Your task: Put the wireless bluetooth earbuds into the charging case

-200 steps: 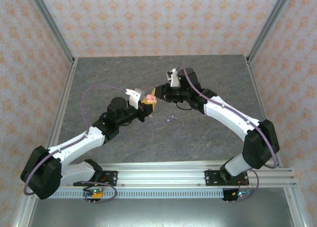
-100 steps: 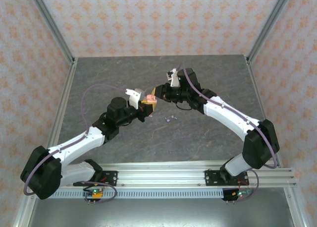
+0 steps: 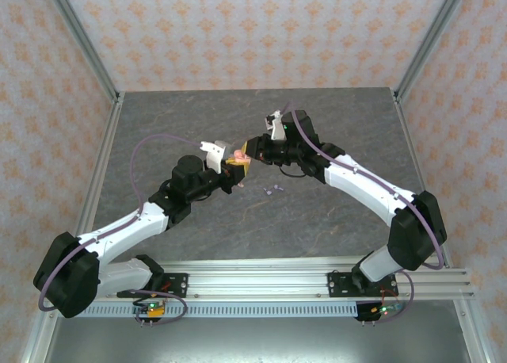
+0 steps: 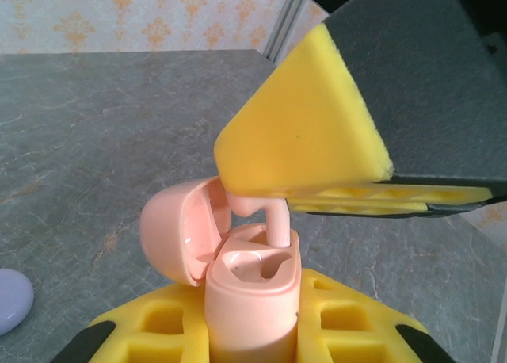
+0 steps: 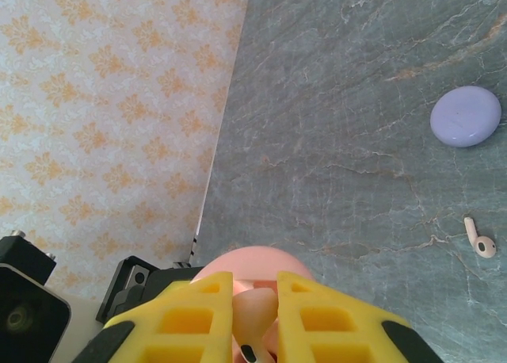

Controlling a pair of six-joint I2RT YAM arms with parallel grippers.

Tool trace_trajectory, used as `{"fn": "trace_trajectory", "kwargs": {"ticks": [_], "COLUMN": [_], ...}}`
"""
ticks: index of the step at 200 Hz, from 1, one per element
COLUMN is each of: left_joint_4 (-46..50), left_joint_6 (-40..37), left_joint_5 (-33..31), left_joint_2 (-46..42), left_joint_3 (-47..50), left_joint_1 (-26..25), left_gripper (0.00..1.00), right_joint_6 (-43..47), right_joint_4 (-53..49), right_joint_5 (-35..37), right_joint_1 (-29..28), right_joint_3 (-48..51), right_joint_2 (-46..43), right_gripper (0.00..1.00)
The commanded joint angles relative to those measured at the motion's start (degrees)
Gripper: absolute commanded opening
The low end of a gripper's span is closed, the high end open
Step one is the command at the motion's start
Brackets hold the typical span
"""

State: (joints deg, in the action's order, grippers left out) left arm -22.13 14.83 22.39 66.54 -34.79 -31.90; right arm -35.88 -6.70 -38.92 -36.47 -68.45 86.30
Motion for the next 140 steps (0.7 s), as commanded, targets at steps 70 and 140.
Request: {"fn": "trace_trajectory", "kwargs": {"ticks": [70, 140], "left_joint_4": [-2.2, 5.0], "left_joint_6": [-1.9, -6.2], "left_joint_5": [-0.4, -1.6], "left_joint_2": [-1.0, -5.0], "left_joint_3": [-1.1, -0.2], "left_joint_1": [-0.2, -0.2], "left_gripper": [0.15, 0.15], "right_joint_6": [2.5, 7.7], "right_joint_4": [-3.3, -14.4], "right_joint_5": [1.0, 15.6], "right_joint_1": [-0.5, -0.5], "right_joint_3": [0.6, -2.8], "right_joint_2": [-2.6, -7.9], "right_gripper": [0.45, 0.55]}}
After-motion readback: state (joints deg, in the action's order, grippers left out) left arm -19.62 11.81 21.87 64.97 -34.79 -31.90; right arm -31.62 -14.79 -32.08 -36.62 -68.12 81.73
